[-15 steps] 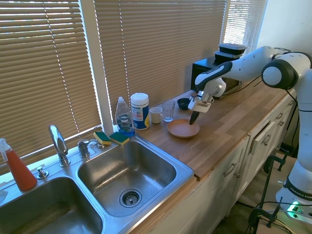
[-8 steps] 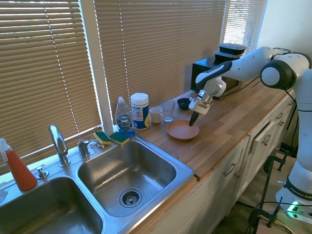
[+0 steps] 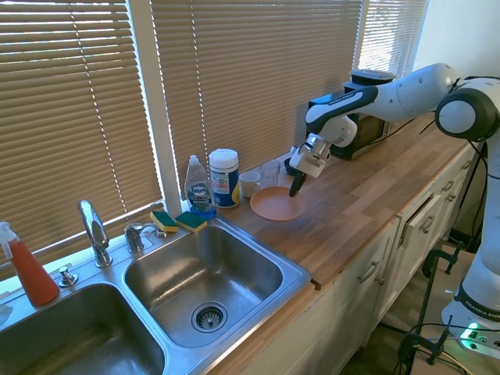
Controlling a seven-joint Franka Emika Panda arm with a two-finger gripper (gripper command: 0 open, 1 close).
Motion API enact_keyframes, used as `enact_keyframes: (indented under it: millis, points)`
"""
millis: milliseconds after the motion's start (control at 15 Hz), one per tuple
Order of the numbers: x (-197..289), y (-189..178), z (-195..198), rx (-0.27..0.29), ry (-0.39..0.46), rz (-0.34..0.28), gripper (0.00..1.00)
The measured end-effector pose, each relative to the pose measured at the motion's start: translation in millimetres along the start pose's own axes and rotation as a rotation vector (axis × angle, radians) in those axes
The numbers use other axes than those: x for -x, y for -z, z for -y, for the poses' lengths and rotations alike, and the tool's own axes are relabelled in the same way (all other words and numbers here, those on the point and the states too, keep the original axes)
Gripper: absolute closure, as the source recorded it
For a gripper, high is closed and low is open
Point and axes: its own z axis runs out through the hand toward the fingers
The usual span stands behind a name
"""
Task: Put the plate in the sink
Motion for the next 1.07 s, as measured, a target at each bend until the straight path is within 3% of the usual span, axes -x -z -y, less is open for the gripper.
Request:
enact_keyframes:
  millis: [400,667,1067]
  points:
    - [98,-54,85,0.022,0.005,-0.016,1.00]
    - [113,-69,95,0.028,0.022,-0.006,1.00]
    - [165,-145,156,0.046,0.057,0.027,1.00]
